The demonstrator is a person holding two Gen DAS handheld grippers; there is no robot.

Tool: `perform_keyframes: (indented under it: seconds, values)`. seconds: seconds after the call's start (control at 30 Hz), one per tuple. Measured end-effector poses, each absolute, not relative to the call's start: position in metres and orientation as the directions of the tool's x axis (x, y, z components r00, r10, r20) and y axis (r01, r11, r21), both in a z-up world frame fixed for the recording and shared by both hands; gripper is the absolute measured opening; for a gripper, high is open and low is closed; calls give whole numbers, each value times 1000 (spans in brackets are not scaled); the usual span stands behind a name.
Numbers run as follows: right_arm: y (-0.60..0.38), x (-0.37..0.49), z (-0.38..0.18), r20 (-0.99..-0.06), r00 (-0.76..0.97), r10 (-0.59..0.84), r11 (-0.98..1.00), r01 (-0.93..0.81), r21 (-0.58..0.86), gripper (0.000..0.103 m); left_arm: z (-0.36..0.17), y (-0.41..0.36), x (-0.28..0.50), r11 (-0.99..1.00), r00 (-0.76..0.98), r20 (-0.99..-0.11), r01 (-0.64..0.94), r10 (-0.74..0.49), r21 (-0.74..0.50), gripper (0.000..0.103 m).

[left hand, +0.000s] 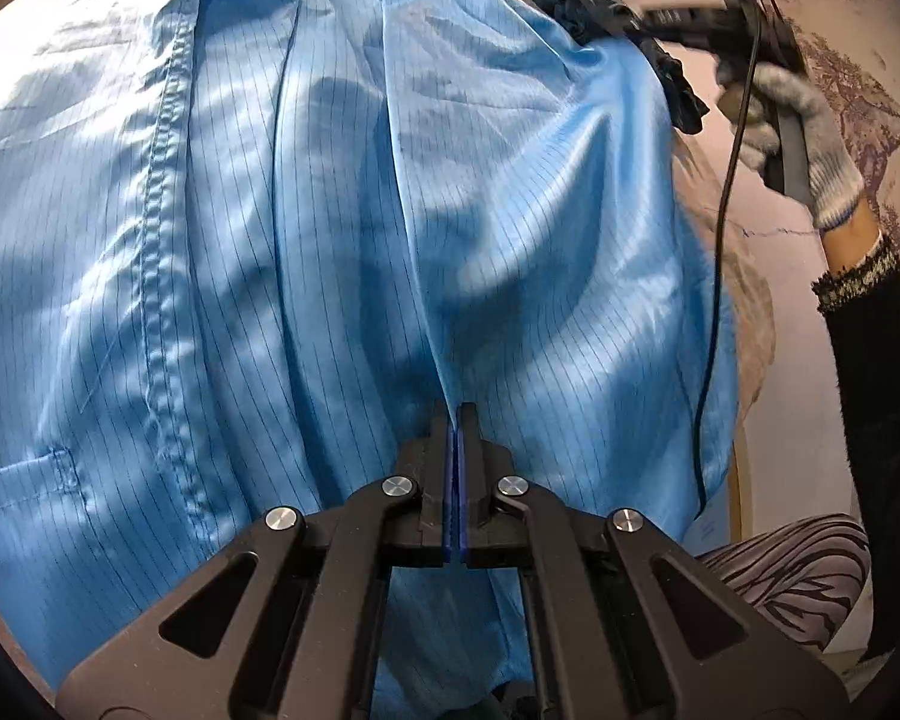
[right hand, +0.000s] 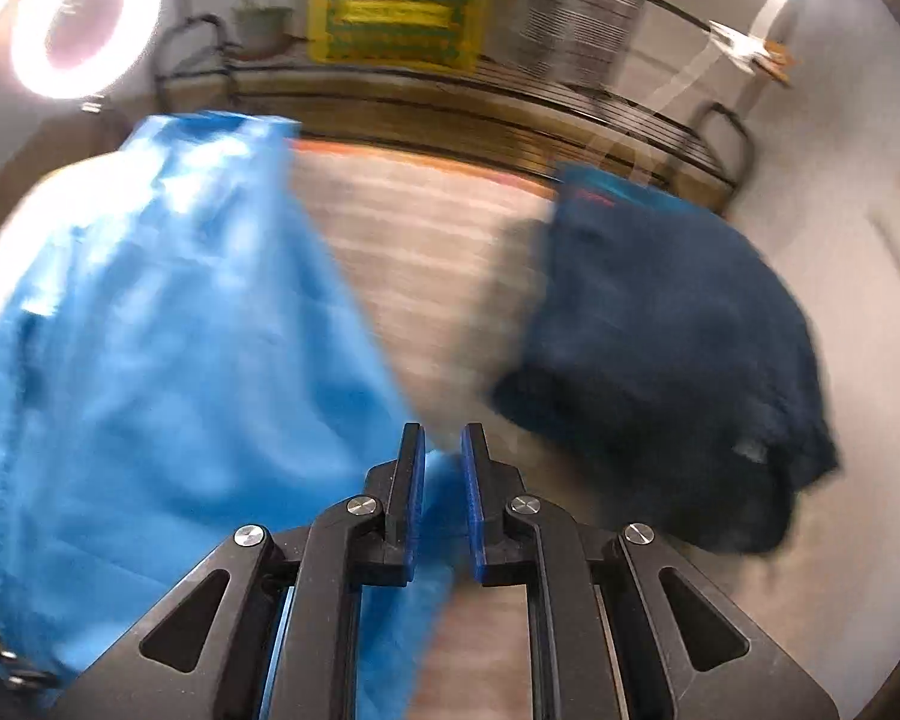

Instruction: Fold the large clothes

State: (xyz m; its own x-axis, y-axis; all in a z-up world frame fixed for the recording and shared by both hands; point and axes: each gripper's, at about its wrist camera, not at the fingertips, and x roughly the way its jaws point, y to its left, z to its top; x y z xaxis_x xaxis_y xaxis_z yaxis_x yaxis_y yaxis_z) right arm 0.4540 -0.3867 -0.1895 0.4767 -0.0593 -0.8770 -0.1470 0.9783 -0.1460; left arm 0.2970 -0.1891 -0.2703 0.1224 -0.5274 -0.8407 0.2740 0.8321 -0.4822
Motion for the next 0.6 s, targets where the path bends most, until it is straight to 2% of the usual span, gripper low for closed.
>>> perform_keyframes:
  seconds: [0.1,0.13,0.23,0.3,0.37,0.43,0.6]
  values:
    - [-425,449,-195,-875,443,-198,969,-44,-242,11,-268,-191,290,818,105,-832,281,-546,-501,0]
    - [-432,446,-191,-871,452,-193,973,-25,-228,11,-267,-193,288,816,103,-831,287,-547,-502,0]
    - [-428,437,-161,-838,545,18,994,-100,-44,11,-265,-197,289,818,102,-835,294,-541,-494,0]
    - [-401,444,-152,-826,554,105,979,-204,-13,18,-266,-204,295,822,104,-837,286,-537,-492,0]
    - [-374,458,-159,-830,540,138,961,-275,-19,46,-267,-207,299,826,108,-839,279,-534,-490,0]
    - [-351,476,-175,-845,512,152,944,-329,-29,49,-268,-207,302,829,116,-841,281,-529,-483,0]
    - [-329,518,-235,-897,435,74,947,-313,-74,49,-270,-209,308,830,117,-841,282,-528,-482,0]
